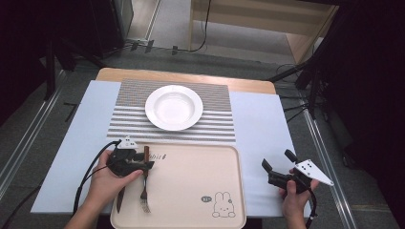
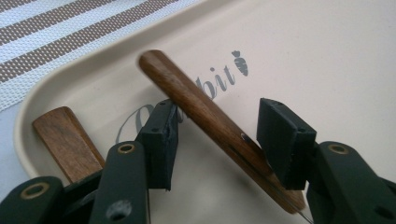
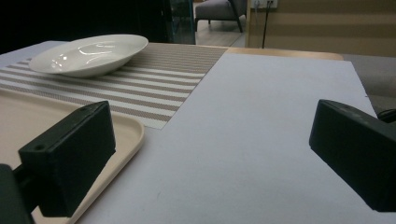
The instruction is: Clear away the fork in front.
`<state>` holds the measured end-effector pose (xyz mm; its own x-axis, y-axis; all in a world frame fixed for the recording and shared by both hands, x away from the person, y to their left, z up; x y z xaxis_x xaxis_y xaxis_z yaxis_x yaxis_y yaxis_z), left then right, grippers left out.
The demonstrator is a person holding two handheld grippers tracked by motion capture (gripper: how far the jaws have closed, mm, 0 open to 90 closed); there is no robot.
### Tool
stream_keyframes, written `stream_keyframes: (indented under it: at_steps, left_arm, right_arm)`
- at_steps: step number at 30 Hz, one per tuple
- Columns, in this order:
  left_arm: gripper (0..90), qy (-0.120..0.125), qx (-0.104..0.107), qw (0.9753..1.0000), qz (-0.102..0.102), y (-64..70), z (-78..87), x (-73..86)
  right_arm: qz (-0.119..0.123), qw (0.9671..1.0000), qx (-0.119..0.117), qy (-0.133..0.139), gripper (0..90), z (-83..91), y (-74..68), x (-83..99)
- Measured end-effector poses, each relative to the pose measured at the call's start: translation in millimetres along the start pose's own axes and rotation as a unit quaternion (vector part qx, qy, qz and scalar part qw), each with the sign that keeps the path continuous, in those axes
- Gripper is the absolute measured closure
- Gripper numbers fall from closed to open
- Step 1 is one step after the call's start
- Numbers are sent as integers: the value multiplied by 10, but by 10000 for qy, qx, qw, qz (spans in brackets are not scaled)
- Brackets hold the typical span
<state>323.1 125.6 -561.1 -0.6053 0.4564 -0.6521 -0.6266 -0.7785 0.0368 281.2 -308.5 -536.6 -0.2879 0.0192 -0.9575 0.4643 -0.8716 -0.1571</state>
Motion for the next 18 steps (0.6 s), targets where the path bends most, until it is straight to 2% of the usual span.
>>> stream_keyframes:
  at_steps: [4,5,6,9,12,14,18]
  left_arm:
    - [475,154,-88,9998,-5,-10,40,-27]
    - [499,183,-85,9998,5,-9,60,-32]
    - [537,210,-9,9998,-3,5,83,-37]
    - [750,251,271,9993,-68,89,141,-29]
    - [882,161,406,9985,-333,211,153,31]
    - [888,77,505,9977,-454,286,150,70]
    - [889,-11,530,9969,-586,377,133,113]
  right_arm:
    - [12,10000,8,-7,0,0,0,1]
    - [11,10000,8,-3,0,-1,-1,0]
    - [12,10000,10,-4,0,-1,-1,0]
    - [17,10000,7,0,0,0,-1,0]
    - [25,10000,-1,1,0,1,-2,-1]
    - [38,10000,-10,6,0,1,-3,-2]
    - [43,10000,-18,3,0,2,-10,-1]
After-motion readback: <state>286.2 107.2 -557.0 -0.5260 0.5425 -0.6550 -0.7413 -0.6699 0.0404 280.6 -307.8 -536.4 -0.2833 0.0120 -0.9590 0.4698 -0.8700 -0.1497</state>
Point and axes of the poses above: each handheld gripper's, and its own axes: z roughly backward along the jaws, x roughly out of its underside, y roughly to its right, the point moved 9 cm from there along -z, roughly forward along the jaws, and after that the axes turned 10 degrees about -x, right-handed, at the moved point
